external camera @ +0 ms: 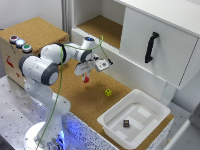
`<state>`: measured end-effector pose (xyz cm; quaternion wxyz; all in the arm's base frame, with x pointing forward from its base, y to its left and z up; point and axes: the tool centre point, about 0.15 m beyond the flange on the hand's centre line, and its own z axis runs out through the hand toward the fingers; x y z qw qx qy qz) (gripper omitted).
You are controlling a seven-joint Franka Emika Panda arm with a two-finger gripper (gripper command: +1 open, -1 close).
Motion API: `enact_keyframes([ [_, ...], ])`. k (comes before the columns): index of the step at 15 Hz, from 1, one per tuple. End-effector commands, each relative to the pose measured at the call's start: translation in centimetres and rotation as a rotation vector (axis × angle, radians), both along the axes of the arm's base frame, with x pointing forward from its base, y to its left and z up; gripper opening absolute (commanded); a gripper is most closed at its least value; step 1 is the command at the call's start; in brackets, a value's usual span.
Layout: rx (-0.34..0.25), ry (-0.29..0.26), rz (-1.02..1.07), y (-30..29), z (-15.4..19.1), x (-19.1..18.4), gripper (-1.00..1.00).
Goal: Place the pink object on the table
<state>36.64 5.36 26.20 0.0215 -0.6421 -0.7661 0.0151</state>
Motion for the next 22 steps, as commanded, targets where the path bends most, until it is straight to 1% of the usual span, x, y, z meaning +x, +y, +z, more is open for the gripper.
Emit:
enact_keyframes([
  [1,-0.045,0.063,0.092,0.7,-2.6,3.6,-1.0],
  [4,-0.059,0.052,0.031,0.6,-3.4,4.1,-1.0],
  [5,-0.052,0.061,0.0,0.5,-3.4,4.2,-1.0],
  [7,-0.054,0.051,-0.077,0.6,-3.1,4.5,-1.0],
  [8,-0.049,0.059,-0.125,0.6,-2.6,4.8,1.0],
  [11,-0.024,0.06,-0.196,0.4,-1.1,4.8,1.0],
  [14,-0.046,0.049,-0.211,-0.1,0.2,4.1,1.0],
  [16,-0.04,0.048,-0.259,-0.5,1.6,3.6,1.0],
  [19,-0.027,0.059,-0.345,-1.1,2.9,2.8,1.0],
  [22,-0.003,0.104,-0.515,-2.8,3.1,1.8,1.0],
])
